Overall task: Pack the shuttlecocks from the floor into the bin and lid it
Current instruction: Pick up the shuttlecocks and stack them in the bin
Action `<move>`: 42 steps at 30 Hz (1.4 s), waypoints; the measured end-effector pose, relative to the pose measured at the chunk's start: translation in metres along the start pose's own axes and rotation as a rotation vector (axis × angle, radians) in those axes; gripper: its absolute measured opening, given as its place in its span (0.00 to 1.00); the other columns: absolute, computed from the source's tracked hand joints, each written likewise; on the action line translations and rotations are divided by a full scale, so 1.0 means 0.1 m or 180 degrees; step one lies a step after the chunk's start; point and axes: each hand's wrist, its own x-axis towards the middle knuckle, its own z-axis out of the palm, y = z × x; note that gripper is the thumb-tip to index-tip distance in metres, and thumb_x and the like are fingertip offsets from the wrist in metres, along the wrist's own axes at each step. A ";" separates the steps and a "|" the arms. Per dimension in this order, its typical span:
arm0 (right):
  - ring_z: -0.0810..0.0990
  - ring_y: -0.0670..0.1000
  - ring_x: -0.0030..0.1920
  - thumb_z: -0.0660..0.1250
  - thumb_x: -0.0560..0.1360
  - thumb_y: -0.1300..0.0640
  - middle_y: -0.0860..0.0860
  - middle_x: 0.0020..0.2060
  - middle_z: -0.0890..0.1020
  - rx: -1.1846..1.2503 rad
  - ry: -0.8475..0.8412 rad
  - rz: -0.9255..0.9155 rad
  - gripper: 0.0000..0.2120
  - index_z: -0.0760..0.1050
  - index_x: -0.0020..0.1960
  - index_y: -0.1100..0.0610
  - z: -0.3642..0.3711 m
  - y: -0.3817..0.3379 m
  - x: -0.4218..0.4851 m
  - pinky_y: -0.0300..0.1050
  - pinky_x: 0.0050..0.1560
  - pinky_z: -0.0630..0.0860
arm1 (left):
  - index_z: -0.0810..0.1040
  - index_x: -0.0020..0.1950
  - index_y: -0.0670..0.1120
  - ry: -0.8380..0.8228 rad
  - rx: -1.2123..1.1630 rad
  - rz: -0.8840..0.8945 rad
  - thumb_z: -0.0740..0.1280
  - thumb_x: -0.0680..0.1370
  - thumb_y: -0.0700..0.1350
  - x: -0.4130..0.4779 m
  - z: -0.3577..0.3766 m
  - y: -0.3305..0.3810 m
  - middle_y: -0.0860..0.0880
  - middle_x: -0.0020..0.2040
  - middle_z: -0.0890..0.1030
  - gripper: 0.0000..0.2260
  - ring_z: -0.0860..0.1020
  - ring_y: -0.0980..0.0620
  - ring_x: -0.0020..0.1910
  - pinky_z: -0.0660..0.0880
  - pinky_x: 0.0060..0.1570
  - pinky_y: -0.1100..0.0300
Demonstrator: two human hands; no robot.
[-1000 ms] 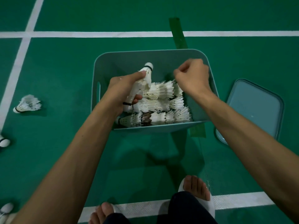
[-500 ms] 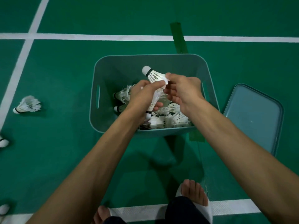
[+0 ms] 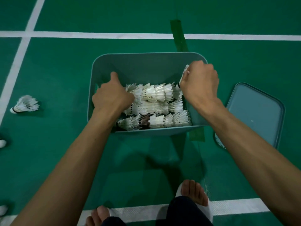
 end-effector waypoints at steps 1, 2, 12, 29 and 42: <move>0.77 0.61 0.38 0.66 0.78 0.62 0.60 0.37 0.78 -0.0004 -0.0062 -0.0045 0.07 0.73 0.40 0.59 0.02 -0.01 -0.01 0.48 0.37 0.69 | 0.61 0.74 0.49 -0.0180 0.0144 0.0032 0.66 0.76 0.44 0.02 0.02 0.00 0.45 0.51 0.77 0.28 0.75 0.43 0.45 0.70 0.46 0.50; 0.78 0.62 0.38 0.66 0.77 0.63 0.60 0.36 0.78 0.0025 -0.0139 -0.0080 0.08 0.73 0.39 0.60 0.08 -0.01 -0.01 0.48 0.36 0.69 | 0.59 0.77 0.50 -0.0356 0.0170 0.0042 0.65 0.76 0.43 0.05 0.07 0.00 0.44 0.54 0.79 0.30 0.79 0.44 0.44 0.73 0.46 0.50; 0.83 0.58 0.46 0.59 0.80 0.66 0.53 0.42 0.77 0.2165 -0.1154 0.1970 0.06 0.75 0.47 0.61 0.39 -0.01 0.15 0.57 0.51 0.84 | 0.55 0.81 0.53 -0.1630 -0.1794 -0.0499 0.62 0.81 0.35 0.35 0.22 -0.06 0.34 0.70 0.71 0.32 0.81 0.45 0.42 0.78 0.31 0.56; 0.84 0.55 0.48 0.59 0.80 0.70 0.60 0.52 0.83 0.3256 -0.1281 0.2891 0.10 0.75 0.59 0.64 0.48 -0.10 0.36 0.58 0.51 0.84 | 0.57 0.82 0.52 -0.1050 -0.2481 -0.0322 0.63 0.81 0.37 0.34 0.29 0.09 0.41 0.67 0.73 0.32 0.80 0.52 0.32 0.75 0.28 0.61; 0.80 0.59 0.58 0.65 0.74 0.56 0.57 0.60 0.81 0.2900 -0.1378 0.2273 0.22 0.72 0.67 0.61 0.33 -0.06 0.24 0.58 0.59 0.79 | 0.58 0.81 0.49 -0.1134 -0.2680 -0.0460 0.60 0.83 0.39 0.34 0.19 0.00 0.40 0.51 0.80 0.27 0.80 0.51 0.31 0.75 0.29 0.59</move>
